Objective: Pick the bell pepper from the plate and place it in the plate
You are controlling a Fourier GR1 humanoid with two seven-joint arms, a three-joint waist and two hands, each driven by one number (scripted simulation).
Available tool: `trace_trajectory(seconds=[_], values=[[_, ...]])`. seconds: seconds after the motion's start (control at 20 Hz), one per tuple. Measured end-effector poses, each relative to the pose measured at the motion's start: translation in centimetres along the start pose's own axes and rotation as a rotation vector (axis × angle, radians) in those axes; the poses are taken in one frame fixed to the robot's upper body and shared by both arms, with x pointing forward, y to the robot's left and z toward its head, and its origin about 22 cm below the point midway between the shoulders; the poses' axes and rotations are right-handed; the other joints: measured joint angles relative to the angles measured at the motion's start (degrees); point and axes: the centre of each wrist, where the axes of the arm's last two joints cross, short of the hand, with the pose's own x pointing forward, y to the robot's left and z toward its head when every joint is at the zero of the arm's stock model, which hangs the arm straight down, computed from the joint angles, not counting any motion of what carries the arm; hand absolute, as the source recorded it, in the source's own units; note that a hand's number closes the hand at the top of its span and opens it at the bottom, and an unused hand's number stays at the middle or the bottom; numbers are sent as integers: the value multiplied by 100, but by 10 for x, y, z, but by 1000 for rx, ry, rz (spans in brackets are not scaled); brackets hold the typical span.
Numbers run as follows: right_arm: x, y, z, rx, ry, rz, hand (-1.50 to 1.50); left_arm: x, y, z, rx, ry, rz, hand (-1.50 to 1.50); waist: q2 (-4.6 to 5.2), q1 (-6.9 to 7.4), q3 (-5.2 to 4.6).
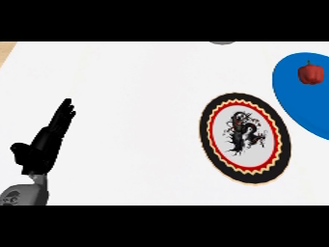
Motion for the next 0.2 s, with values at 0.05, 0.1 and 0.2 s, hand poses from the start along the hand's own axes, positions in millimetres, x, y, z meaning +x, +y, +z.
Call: trace_trajectory(seconds=[0.05,0.1,0.2], values=[[1,-2,1,2,2,8,-150,2,-5,-2,-2,-4,1,0,-2,9,4],[-3,-2,4,0,4,16,-150,3,-4,-1,-4,-1,2,0,-5,20,6],[-5,-5,10,-2,7,30,-150,1,-4,0,3,1,2,0,-9,17,9]])
